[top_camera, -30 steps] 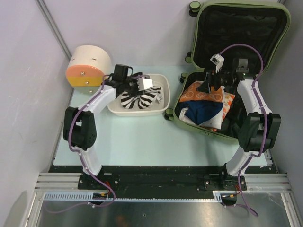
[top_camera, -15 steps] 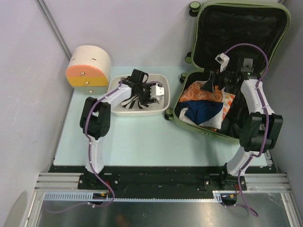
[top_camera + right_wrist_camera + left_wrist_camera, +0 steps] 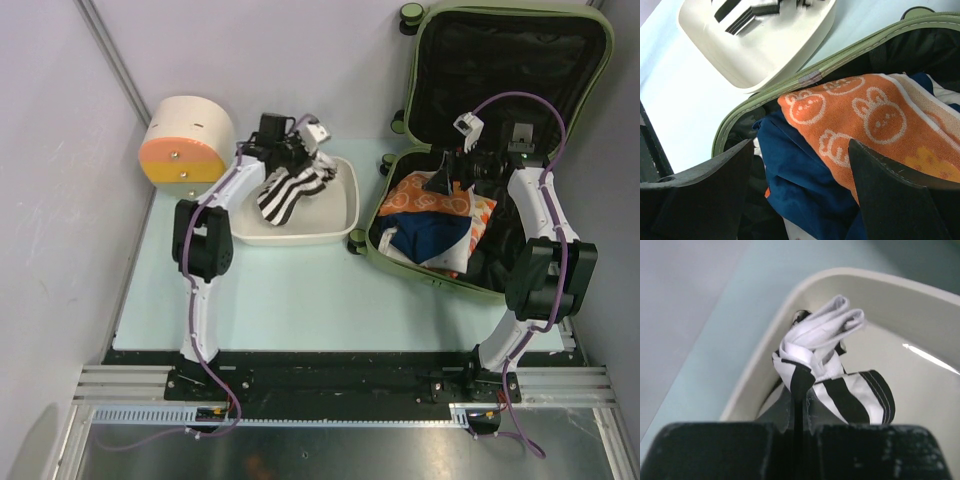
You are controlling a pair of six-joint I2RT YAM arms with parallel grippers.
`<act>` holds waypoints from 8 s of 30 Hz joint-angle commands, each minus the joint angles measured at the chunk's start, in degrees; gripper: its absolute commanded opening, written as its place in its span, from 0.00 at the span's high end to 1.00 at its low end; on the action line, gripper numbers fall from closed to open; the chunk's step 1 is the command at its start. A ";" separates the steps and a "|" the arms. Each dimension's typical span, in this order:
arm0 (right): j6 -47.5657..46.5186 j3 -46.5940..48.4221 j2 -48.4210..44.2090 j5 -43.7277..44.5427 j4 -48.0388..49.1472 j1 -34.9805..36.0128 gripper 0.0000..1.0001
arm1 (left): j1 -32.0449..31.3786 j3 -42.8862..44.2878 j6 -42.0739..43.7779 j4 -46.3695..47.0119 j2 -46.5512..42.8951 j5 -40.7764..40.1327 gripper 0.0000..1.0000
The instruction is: Open, take out, and arrange the luggage
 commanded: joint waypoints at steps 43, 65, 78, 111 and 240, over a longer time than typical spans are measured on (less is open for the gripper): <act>-10.10 2.67 3.97 22.91 2.01 9.34 0.22 | 1.76 -21.65 5.08 -5.06 -8.80 -17.28 0.30; -25.06 -4.10 11.26 26.79 2.18 18.06 0.30 | 2.55 -17.26 -10.12 -6.47 -19.53 -6.20 0.12; -3.63 -0.32 2.83 15.39 12.45 9.55 1.00 | -2.02 6.55 -37.00 -6.29 -12.16 -2.08 0.10; 28.03 -16.49 -3.41 7.63 40.85 10.59 1.00 | -12.22 1.64 -106.90 17.08 1.30 9.18 0.00; -20.84 -21.24 -26.79 0.69 12.81 -11.82 1.00 | -28.74 -11.63 -14.35 28.42 -3.09 -3.04 0.41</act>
